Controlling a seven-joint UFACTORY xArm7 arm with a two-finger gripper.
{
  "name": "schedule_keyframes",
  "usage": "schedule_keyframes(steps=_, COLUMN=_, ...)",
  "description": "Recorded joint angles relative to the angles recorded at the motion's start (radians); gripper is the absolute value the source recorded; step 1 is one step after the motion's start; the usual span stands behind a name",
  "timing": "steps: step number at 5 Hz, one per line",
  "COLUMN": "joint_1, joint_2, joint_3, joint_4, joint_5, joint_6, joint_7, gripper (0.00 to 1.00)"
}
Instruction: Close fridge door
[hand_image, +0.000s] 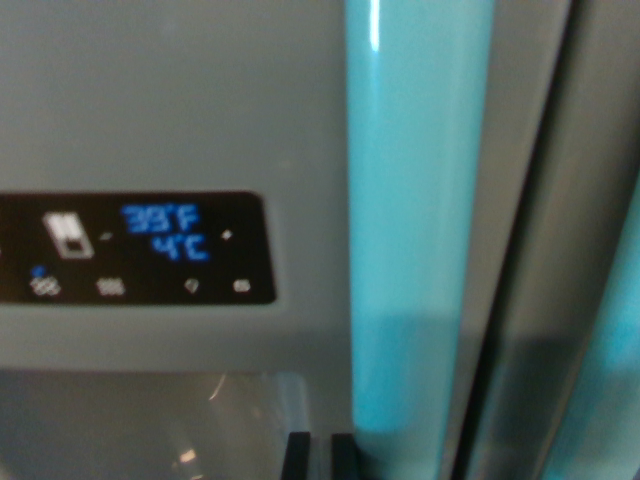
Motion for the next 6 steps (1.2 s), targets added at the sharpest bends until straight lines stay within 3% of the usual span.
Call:
schedule_keyframes(steps=1, joint_1=0.0, joint_2=0.017, joint_3=-0.006, joint_4=0.016, joint_5=0.0, joint_6=0.0, joint_7=0.0, gripper=1.0)
schedule_keyframes(steps=6, joint_1=0.0, joint_2=0.017, joint_3=-0.006, joint_4=0.017, joint_5=0.0, joint_6=0.0, joint_7=0.0, gripper=1.0)
